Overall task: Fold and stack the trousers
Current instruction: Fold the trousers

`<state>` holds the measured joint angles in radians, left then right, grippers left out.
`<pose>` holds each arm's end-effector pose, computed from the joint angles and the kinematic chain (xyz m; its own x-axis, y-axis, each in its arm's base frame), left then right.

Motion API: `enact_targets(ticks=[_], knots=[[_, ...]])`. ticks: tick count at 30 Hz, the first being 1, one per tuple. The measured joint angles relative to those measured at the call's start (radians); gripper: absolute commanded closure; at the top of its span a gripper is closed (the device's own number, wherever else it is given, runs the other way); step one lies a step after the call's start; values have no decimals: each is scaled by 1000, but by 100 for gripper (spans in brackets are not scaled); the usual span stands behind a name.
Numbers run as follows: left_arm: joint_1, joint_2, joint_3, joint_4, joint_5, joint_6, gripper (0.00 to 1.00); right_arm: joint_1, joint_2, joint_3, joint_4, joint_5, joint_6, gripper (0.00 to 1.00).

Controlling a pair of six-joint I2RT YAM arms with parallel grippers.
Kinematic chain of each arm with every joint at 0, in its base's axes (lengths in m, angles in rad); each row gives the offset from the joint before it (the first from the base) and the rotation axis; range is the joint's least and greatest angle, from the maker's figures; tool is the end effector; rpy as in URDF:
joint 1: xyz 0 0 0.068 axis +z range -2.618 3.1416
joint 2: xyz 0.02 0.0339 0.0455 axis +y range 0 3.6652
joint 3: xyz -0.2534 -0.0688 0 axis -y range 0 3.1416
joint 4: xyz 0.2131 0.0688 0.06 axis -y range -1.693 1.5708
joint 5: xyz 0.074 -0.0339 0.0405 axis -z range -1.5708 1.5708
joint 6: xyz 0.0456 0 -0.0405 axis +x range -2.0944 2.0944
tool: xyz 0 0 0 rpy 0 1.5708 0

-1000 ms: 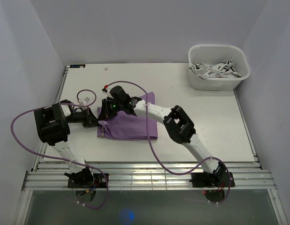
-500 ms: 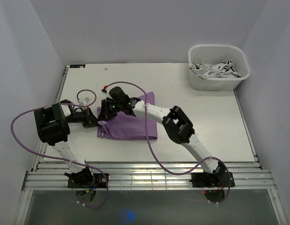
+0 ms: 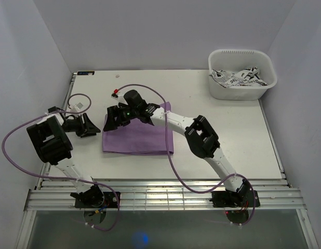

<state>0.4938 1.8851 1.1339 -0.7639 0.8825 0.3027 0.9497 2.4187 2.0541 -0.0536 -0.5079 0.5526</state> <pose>0.2815 0.1115 0.1501 -0.9177 -0.2789 -0.2830 0.0108 0.6944 -0.7195 0.2930 0.4476 0.2150 -0.7099 -0.2039 -0.6741 -0.7009 0.2985 0.6478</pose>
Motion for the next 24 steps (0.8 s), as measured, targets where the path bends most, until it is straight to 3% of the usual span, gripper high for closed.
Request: enact_targets(ticks=[3,7,12,19,24], knots=[[47,-15,58,-33,-20,28,41,-35,-86,-48,6,-50,-52,10],[62,-49,106,-87,-29,78,41,-115,-249,-152,14,-158,-126,10],[52,-111,143,-177,106,151,44,-263,-460,-397,41,-366,-215,9],[-112,-143,106,-268,319,234,54,-365,-501,-739,75,-560,-226,5],[-197,5,2,-237,365,191,58,-343,-492,-962,116,-581,-187,3]])
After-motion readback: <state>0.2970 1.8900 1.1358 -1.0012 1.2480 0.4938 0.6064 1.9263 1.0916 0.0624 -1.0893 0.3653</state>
